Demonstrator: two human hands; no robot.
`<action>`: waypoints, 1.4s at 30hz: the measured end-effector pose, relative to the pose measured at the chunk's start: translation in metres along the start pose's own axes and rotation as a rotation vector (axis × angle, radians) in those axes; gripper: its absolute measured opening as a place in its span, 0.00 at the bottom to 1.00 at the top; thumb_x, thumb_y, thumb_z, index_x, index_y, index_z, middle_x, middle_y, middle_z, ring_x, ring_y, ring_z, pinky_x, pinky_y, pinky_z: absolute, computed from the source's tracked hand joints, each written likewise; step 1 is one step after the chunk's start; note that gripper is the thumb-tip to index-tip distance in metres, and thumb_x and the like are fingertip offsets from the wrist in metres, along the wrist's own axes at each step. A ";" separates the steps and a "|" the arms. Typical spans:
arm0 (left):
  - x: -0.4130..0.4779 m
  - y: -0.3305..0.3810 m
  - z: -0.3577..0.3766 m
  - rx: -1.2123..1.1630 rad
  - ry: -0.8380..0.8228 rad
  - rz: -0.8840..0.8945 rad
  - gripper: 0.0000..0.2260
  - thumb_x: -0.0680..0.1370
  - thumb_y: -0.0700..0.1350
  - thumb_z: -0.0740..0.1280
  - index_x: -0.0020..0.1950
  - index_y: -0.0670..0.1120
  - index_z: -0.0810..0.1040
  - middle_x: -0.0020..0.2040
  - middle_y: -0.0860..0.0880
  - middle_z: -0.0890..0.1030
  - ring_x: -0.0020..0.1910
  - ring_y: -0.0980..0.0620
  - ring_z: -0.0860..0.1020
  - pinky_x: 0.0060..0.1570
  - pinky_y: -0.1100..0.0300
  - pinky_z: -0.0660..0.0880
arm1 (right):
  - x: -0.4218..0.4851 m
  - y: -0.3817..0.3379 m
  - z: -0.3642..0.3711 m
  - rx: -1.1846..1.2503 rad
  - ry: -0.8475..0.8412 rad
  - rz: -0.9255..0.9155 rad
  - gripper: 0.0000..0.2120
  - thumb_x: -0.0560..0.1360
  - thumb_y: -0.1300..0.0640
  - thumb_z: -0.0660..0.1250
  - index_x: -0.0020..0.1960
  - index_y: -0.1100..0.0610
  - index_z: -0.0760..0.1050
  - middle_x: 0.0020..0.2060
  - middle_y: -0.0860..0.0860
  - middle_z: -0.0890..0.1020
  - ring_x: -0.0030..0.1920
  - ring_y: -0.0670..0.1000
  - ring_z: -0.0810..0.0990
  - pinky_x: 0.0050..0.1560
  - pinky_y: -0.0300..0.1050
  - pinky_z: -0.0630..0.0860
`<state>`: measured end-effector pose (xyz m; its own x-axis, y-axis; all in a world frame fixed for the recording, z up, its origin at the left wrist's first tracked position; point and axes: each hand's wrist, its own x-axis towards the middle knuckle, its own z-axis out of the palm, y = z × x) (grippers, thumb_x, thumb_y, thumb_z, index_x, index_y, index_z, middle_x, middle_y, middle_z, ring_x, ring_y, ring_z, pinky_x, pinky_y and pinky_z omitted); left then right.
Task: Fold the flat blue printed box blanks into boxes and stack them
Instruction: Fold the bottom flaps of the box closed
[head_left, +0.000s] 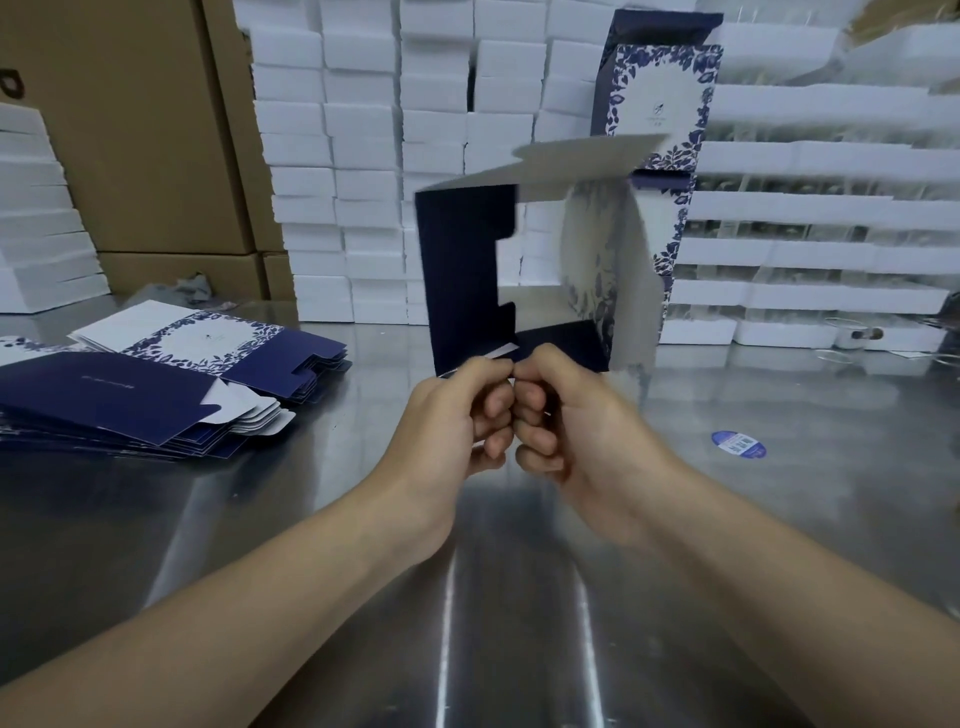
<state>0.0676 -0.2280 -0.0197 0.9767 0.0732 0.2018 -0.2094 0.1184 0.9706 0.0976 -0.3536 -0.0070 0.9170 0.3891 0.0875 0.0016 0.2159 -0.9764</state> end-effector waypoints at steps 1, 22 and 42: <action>0.000 0.000 0.001 0.008 0.009 0.009 0.22 0.81 0.51 0.65 0.26 0.52 0.72 0.27 0.56 0.73 0.28 0.55 0.68 0.37 0.59 0.69 | 0.000 0.000 0.000 -0.024 -0.009 0.003 0.14 0.76 0.55 0.65 0.33 0.55 0.68 0.35 0.53 0.76 0.28 0.47 0.62 0.31 0.44 0.55; 0.005 -0.005 -0.003 -0.022 0.009 -0.089 0.21 0.82 0.55 0.64 0.29 0.53 0.72 0.30 0.54 0.67 0.28 0.54 0.70 0.33 0.60 0.67 | 0.005 0.004 -0.002 0.037 0.201 -0.049 0.21 0.80 0.57 0.62 0.27 0.53 0.68 0.27 0.49 0.66 0.25 0.48 0.59 0.24 0.40 0.55; 0.017 0.005 -0.026 0.122 0.278 0.205 0.47 0.64 0.55 0.83 0.72 0.80 0.57 0.75 0.56 0.73 0.70 0.57 0.76 0.73 0.50 0.70 | 0.013 -0.011 -0.038 -0.628 0.475 -0.424 0.18 0.75 0.51 0.60 0.29 0.52 0.60 0.27 0.49 0.60 0.29 0.48 0.56 0.27 0.42 0.54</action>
<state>0.0823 -0.2000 -0.0152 0.8613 0.3518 0.3666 -0.3760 -0.0442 0.9256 0.1242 -0.3848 -0.0025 0.8578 -0.0542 0.5111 0.4682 -0.3277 -0.8206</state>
